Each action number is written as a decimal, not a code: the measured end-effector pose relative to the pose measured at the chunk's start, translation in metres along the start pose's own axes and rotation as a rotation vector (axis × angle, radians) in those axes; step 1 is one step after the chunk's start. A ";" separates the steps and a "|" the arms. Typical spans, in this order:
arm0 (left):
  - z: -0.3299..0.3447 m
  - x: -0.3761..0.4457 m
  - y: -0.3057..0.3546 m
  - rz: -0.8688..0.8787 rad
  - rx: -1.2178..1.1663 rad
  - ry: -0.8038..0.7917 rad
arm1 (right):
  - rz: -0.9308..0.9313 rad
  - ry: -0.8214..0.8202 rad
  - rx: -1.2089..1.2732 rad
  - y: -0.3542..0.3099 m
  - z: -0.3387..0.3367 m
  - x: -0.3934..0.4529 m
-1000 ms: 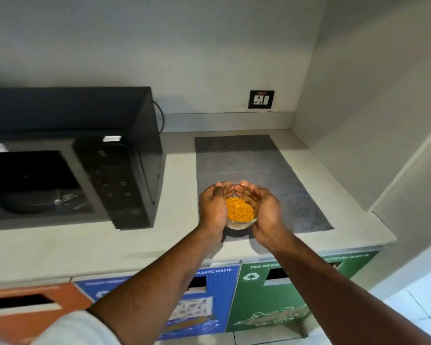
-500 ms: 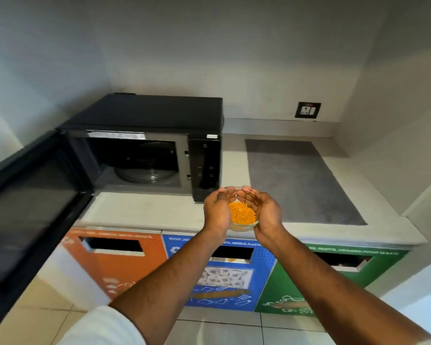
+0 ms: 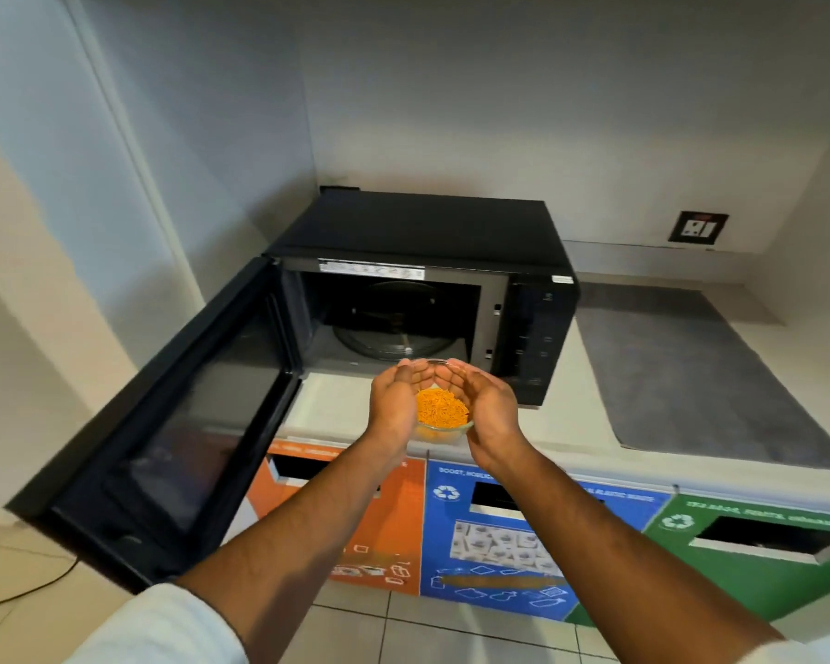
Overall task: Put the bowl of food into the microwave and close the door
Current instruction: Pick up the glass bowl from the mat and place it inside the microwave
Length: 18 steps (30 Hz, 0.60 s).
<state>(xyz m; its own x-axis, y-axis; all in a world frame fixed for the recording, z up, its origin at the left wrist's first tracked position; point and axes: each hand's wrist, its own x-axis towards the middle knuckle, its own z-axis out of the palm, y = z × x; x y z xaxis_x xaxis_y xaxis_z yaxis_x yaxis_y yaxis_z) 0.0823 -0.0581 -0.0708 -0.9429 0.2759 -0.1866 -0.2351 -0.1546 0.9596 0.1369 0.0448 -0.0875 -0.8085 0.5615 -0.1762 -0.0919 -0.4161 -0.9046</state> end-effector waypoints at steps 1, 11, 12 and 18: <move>-0.010 0.006 0.002 0.000 -0.009 0.001 | 0.006 -0.009 0.008 0.004 0.010 0.004; -0.051 0.078 0.016 -0.012 -0.178 0.133 | 0.008 0.054 0.007 0.029 0.081 0.067; -0.051 0.085 0.015 -0.012 -0.163 0.128 | 0.013 0.065 0.004 0.032 0.084 0.076; -0.044 0.155 0.006 0.019 -0.135 0.072 | -0.012 0.090 0.059 0.046 0.094 0.145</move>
<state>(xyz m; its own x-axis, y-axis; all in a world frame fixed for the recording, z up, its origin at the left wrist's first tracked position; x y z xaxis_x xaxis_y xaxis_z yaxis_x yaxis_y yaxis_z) -0.0757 -0.0580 -0.1031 -0.9607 0.2040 -0.1881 -0.2424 -0.2867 0.9269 -0.0388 0.0396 -0.1182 -0.7521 0.6274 -0.2019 -0.1374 -0.4489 -0.8830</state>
